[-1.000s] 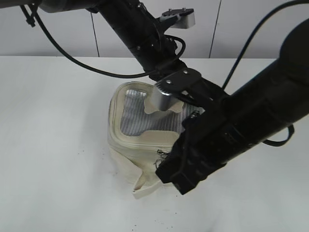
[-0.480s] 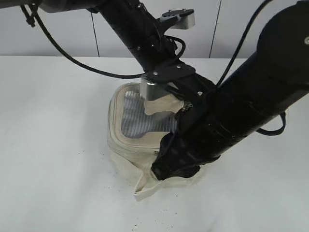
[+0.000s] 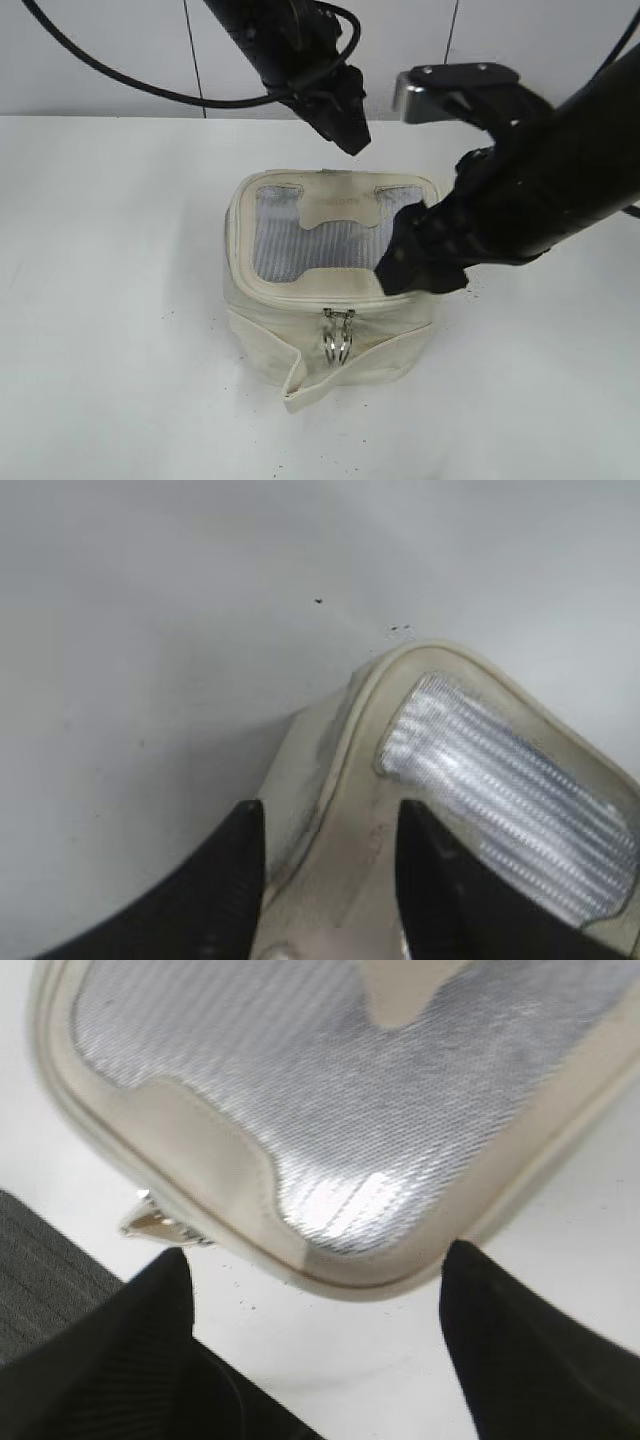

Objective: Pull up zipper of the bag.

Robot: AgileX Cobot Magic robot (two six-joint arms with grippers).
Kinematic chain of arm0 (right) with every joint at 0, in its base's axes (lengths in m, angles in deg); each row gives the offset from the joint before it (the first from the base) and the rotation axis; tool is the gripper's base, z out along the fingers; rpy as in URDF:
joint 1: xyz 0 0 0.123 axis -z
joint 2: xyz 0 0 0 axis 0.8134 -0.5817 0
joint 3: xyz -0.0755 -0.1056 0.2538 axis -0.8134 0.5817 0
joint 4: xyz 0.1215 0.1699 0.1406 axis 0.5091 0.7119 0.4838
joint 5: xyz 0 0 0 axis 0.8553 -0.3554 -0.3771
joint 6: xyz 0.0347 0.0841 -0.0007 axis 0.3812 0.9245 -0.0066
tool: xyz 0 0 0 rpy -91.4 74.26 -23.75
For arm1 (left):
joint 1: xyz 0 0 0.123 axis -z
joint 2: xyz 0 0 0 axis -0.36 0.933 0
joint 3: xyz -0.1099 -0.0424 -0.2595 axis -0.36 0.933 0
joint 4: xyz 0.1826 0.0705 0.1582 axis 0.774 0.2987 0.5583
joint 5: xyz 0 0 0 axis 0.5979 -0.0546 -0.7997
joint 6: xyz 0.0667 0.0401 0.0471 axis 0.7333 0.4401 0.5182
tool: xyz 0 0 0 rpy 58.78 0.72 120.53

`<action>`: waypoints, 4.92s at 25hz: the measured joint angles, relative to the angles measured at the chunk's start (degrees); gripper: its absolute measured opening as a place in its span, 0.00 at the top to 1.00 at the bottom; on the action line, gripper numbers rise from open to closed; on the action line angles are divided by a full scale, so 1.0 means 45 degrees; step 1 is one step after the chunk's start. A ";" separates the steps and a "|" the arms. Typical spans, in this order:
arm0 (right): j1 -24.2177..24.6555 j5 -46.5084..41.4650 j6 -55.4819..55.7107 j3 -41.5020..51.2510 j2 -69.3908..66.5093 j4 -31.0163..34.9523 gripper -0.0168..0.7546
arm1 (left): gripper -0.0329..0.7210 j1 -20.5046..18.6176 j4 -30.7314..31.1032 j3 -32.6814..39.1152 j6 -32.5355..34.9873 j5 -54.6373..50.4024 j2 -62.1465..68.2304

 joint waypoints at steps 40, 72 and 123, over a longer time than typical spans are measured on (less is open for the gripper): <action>0.4069 -0.5232 0.0483 0.5560 1.2399 -0.2533 0.24 | 0.49 -0.3259 0.4635 1.6840 -0.4970 -0.0128 -2.1244; 0.4128 -0.5086 0.0483 0.5627 1.4774 -0.2623 0.24 | 0.49 -0.3259 0.4300 1.7369 -0.4970 0.0807 -2.4704; 0.7541 -0.5048 0.0483 0.5664 1.8575 -0.2534 0.24 | 0.49 -0.7356 0.4284 1.7369 -0.4974 0.0807 -2.6079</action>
